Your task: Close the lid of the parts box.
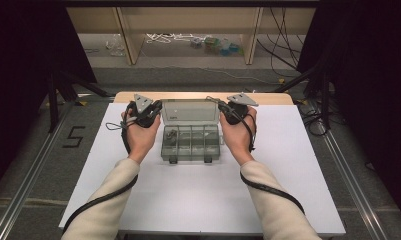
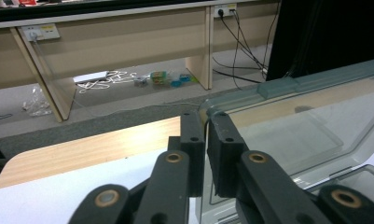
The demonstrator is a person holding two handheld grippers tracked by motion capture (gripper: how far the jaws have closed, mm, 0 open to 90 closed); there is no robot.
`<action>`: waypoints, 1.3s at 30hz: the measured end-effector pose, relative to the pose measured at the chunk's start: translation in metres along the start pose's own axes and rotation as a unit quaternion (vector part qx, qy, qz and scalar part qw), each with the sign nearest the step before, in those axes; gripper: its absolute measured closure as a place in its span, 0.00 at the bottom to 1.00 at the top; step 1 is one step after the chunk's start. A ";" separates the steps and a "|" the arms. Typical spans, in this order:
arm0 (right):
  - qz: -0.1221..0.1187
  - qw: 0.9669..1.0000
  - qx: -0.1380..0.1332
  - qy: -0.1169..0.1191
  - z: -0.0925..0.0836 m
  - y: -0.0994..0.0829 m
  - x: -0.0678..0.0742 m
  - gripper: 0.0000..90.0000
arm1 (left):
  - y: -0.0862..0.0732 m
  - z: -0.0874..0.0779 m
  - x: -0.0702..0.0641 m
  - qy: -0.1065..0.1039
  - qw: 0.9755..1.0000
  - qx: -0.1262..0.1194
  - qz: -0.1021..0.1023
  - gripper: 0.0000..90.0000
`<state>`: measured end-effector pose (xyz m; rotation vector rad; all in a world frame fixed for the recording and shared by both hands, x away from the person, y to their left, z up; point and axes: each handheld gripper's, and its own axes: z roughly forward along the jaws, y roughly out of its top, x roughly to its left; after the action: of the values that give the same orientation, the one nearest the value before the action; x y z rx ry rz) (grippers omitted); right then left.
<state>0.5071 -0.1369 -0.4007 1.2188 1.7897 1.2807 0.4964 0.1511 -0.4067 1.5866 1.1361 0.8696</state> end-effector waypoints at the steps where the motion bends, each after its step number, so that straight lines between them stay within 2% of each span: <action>1: -0.001 1.000 0.000 0.000 0.000 0.000 0.000 0.97 | 0.000 0.000 0.000 0.003 1.000 0.001 0.001 0.95; 8: 0.000 1.000 -0.004 -0.002 -0.001 -0.001 0.001 0.97 | -0.002 -0.003 -0.005 0.018 1.000 0.004 -0.005 0.97; 18: -0.001 1.000 -0.007 0.001 -0.007 -0.006 0.003 0.97 | -0.008 -0.009 -0.009 0.024 1.000 -0.005 -0.008 0.97; 20: 0.001 1.000 -0.011 0.003 -0.008 -0.007 0.003 0.97 | -0.009 -0.010 -0.009 0.023 1.000 -0.006 -0.006 0.97; 26: 0.002 1.000 -0.001 0.006 -0.012 -0.008 0.004 0.97 | -0.011 -0.015 -0.010 0.019 1.000 -0.004 0.001 0.97; 31: -0.008 1.000 -0.003 0.009 -0.015 -0.010 0.005 0.97 | -0.013 -0.018 -0.010 0.017 1.000 -0.005 0.002 0.97; 39: -0.010 1.000 0.000 0.012 -0.021 -0.014 0.006 0.97 | -0.017 -0.023 -0.012 0.016 1.000 -0.004 0.009 0.97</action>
<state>0.4820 -0.1404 -0.4066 1.1871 1.8158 1.2887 0.4670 0.1479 -0.4167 1.5829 1.1410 0.9125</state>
